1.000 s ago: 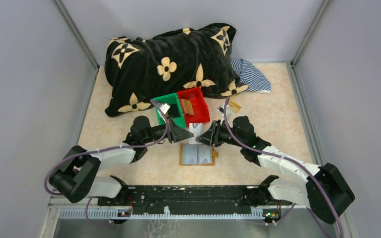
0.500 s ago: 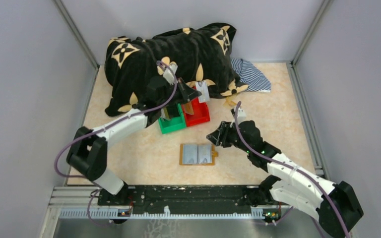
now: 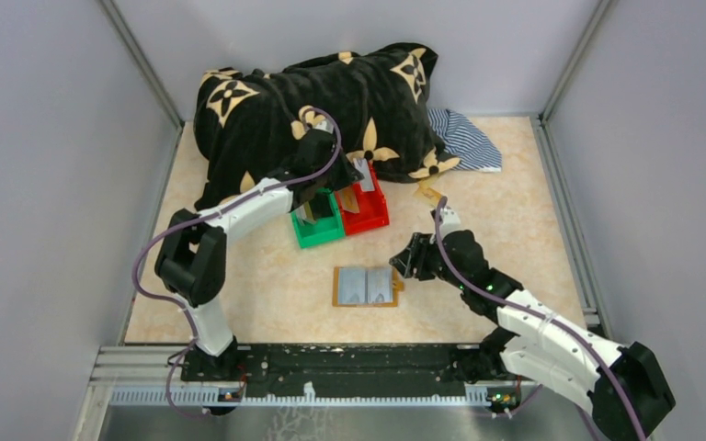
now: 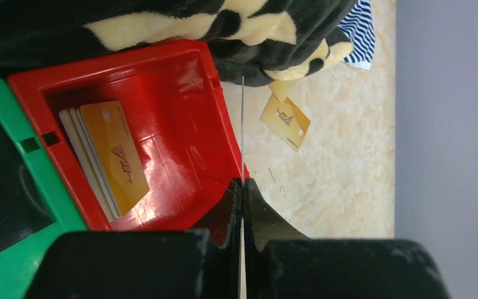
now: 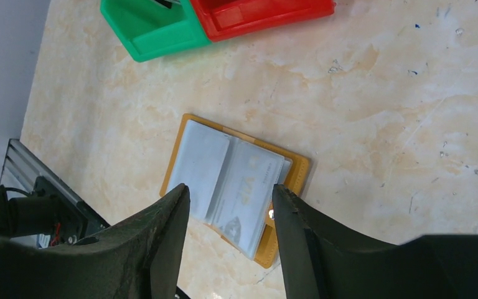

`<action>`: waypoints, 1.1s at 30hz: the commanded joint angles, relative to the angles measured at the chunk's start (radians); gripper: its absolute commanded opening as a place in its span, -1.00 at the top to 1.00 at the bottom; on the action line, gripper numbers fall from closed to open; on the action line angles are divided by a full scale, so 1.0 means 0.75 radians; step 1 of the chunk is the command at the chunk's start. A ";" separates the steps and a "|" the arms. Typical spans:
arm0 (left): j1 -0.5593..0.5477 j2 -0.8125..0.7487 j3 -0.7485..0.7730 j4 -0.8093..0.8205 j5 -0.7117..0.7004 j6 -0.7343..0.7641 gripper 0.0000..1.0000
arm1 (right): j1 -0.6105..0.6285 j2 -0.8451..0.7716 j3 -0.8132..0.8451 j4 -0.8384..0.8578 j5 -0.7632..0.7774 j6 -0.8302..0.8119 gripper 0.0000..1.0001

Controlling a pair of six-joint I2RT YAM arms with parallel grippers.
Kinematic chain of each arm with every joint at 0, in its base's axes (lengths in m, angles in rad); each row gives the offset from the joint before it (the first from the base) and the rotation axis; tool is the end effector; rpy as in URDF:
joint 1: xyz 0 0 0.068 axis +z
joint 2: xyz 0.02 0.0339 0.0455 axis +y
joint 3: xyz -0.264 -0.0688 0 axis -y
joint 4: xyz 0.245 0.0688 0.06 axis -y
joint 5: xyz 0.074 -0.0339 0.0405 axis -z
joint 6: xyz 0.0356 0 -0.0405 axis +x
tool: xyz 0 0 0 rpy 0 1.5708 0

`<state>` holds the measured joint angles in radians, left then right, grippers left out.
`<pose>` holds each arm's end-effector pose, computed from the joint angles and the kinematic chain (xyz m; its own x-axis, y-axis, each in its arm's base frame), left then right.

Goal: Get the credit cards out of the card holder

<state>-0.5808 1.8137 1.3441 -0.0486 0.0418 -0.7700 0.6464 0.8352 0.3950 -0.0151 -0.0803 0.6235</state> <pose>0.3539 -0.2341 0.2581 -0.7000 -0.3725 -0.6092 0.1271 0.7746 -0.6196 0.1487 0.1158 0.2110 -0.6691 0.2242 -0.7085 -0.3291 0.7654 0.5530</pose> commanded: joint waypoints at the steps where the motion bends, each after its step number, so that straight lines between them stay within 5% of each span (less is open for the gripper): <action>1: 0.013 -0.033 0.077 -0.139 -0.130 0.015 1.00 | -0.015 0.006 -0.026 0.074 -0.008 -0.024 -0.06; 33: 0.020 0.203 0.252 -0.294 -0.280 -0.059 1.00 | -0.074 0.066 -0.042 0.131 -0.113 -0.076 -0.07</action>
<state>-0.5613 1.9800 1.4826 -0.2455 -0.1215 -0.7963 0.6048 0.9028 0.3531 0.0364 -0.1516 0.5850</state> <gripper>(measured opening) 0.006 0.533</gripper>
